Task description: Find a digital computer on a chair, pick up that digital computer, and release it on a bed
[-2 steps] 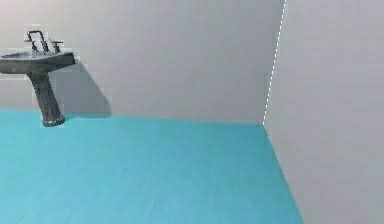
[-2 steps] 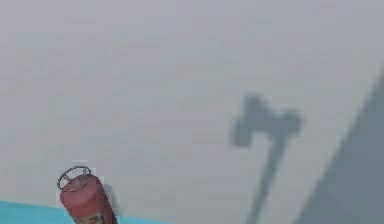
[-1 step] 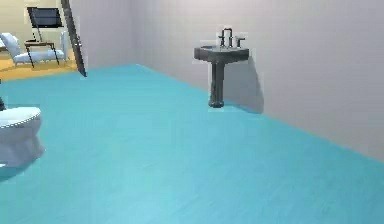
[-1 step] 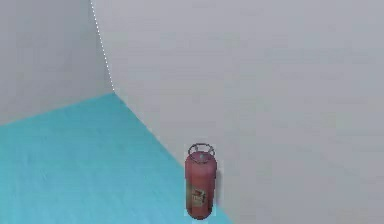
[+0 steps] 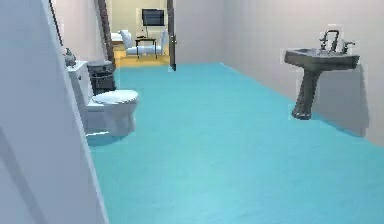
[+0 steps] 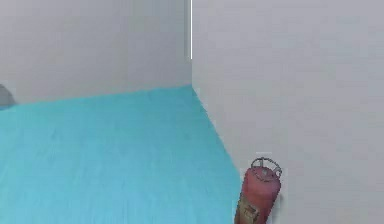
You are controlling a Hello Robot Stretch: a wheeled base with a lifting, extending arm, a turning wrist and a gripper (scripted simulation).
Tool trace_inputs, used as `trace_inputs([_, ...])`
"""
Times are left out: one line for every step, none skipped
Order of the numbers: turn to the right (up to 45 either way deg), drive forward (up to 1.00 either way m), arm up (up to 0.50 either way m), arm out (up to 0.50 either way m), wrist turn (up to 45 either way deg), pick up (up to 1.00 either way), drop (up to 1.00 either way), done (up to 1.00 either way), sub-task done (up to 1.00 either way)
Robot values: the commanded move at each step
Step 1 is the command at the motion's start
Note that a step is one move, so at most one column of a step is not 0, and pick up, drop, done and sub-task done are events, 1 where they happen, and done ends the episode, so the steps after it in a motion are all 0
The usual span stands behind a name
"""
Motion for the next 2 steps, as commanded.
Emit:
trace_inputs([0.0,1.00,0.00,0.00,0.0,0.00,0.00,0.00,0.00])
trace_inputs([-3.0,0.00,0.00,0.00,0.0,0.00,0.00,0.00,0.00])
